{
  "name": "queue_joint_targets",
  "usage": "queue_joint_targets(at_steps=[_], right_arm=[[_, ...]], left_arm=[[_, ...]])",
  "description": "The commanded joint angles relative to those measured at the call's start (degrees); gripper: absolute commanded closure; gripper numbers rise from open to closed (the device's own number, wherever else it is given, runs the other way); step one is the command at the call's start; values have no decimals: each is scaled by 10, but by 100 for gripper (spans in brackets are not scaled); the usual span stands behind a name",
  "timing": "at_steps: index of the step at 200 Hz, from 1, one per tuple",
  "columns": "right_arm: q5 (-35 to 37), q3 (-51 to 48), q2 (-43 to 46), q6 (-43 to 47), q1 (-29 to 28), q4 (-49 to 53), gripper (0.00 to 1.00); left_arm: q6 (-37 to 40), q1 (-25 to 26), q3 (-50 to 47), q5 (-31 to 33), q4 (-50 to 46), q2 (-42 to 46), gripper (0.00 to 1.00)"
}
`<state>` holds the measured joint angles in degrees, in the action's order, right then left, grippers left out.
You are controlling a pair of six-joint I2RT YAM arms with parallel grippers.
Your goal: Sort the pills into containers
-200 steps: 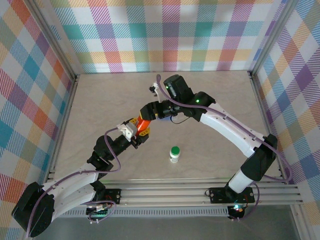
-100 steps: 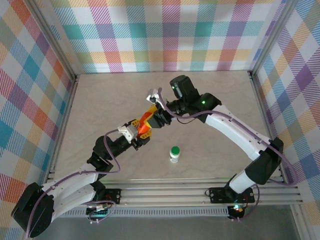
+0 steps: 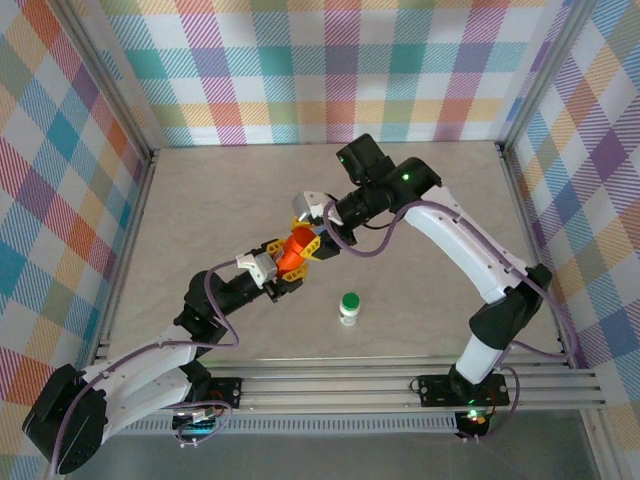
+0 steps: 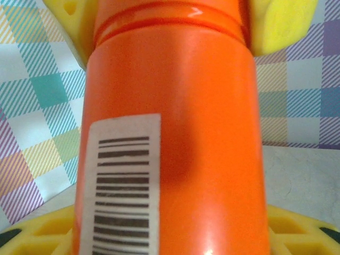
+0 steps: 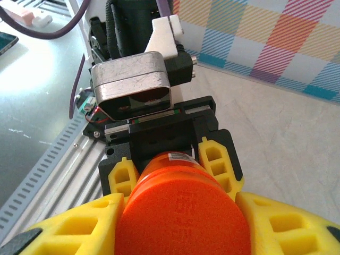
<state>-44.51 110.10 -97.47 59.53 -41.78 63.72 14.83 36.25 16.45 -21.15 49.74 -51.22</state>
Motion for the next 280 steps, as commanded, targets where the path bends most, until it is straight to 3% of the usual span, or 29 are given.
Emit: queue_joint_targets(at_steps=[1,35,64,108,126,143,161,184,204,226,280], right_arm=[[-15,49,-3,84,13,79,64],[-12,98,-26,116,17,110,59],[-5,109,-38,115,18,123,32],[2,106,-31,65,18,95,14],[19,74,0,-60,18,-8,10],[86,4,49,-269,17,-181,5],[145,-51,87,-457,17,-284,5],[211,-87,104,-681,13,-317,10],[288,-107,100,-817,3,-300,16],[316,-130,89,-890,-19,-307,21],[338,-118,49,-904,-56,-309,22]], left_arm=[[-12,-9,5,30,-8,-5,100],[-12,-9,5,29,-7,-7,100],[-12,-9,5,29,-7,-6,100],[-9,-9,5,34,-7,-8,100],[-9,-9,4,44,-11,-9,100],[-8,-9,3,58,-13,-7,100],[-5,-9,3,73,-15,-7,100],[-4,-9,2,94,-12,-10,100],[-5,-9,4,113,-11,-18,100],[-5,-9,5,137,-16,-23,100],[-2,-8,1,145,-17,-17,100]])
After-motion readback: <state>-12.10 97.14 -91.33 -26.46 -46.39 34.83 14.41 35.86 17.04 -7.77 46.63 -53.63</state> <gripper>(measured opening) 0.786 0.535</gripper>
